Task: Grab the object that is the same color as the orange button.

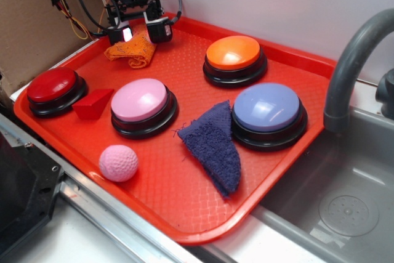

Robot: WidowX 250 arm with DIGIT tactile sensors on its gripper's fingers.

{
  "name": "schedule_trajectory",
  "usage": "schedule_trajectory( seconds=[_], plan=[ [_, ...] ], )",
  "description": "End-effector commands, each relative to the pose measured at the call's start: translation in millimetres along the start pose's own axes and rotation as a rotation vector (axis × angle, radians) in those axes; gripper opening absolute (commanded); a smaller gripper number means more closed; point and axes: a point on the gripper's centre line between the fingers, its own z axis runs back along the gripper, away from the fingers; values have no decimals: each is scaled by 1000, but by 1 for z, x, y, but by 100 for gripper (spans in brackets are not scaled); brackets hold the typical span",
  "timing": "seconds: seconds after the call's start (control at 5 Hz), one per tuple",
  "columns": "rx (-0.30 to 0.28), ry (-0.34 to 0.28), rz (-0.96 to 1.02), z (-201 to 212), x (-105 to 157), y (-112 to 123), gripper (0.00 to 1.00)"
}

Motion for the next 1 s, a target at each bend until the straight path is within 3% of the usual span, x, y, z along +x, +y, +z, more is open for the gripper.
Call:
schedule_trajectory(
  seconds=[0.0, 0.4, 0.6, 0.8],
  plan=[
    [46, -44, -21, -5, 1, 0, 0],
    [207, -11, 71, -24, -3, -2, 0],
    [236, 14, 75, -32, -5, 0, 0],
    [229, -17, 38, -5, -23, -7, 0]
  ],
)
